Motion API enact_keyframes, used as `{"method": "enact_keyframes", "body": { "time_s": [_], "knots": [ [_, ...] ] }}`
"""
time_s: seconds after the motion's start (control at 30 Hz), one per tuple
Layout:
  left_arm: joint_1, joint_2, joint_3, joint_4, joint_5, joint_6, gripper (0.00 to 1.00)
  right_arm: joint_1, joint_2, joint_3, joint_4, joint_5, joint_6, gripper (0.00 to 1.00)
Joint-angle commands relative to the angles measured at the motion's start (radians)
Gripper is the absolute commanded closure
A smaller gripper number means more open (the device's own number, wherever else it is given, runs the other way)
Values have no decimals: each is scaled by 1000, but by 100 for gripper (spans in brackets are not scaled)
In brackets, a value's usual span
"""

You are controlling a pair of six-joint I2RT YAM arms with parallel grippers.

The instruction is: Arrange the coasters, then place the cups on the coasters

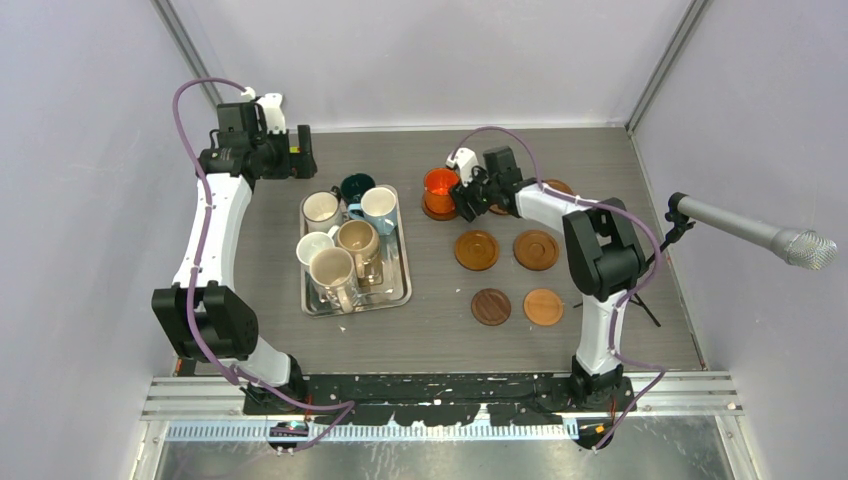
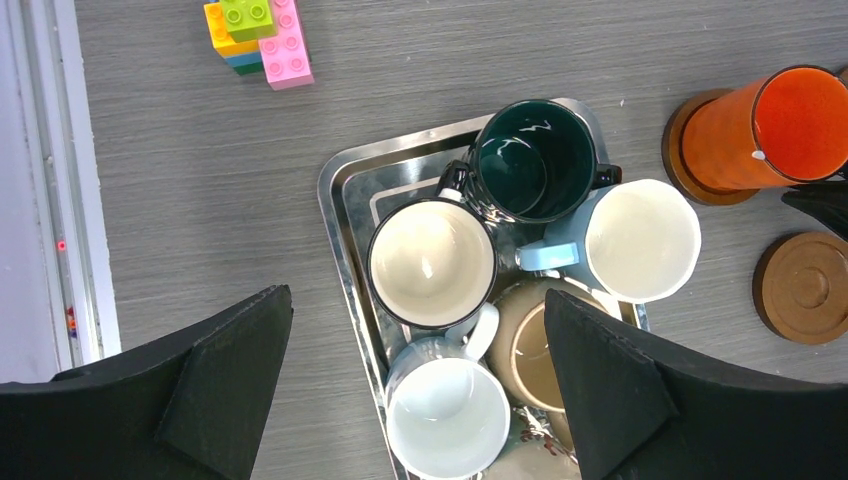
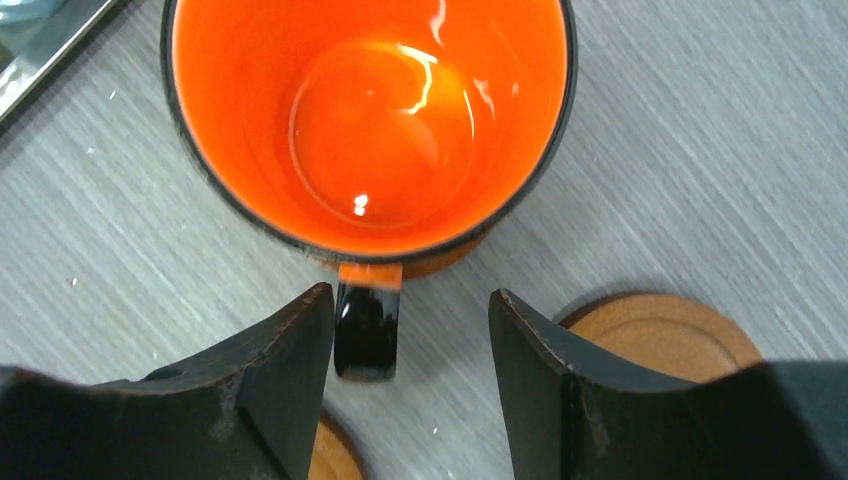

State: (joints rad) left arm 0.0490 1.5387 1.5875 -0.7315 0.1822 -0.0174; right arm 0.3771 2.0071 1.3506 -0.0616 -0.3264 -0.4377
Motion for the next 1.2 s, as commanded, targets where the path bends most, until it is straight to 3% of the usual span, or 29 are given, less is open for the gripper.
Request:
{"method": "enact_keyframes", "body": {
  "time_s": [0.0, 0.27, 0.57, 0.83, 1.17],
  "knots": [
    [8, -32, 6, 11, 32, 10, 0, -14, -134, -29, -52, -22, -15, 36],
    [8, -71, -45, 28, 4, -63, 0, 33, -322, -70, -184, -19, 138, 31],
    [8, -144, -140, 48, -97, -151, 0, 289, -451, -50, -352, 144, 374, 35],
    [11, -185, -229, 102, -142, -206, 0, 522, -352, 67, -433, 296, 554, 31],
    [23, -220, -237, 39, -144, -181, 0, 656, -261, 198, -424, 396, 691, 28]
  ]
}}
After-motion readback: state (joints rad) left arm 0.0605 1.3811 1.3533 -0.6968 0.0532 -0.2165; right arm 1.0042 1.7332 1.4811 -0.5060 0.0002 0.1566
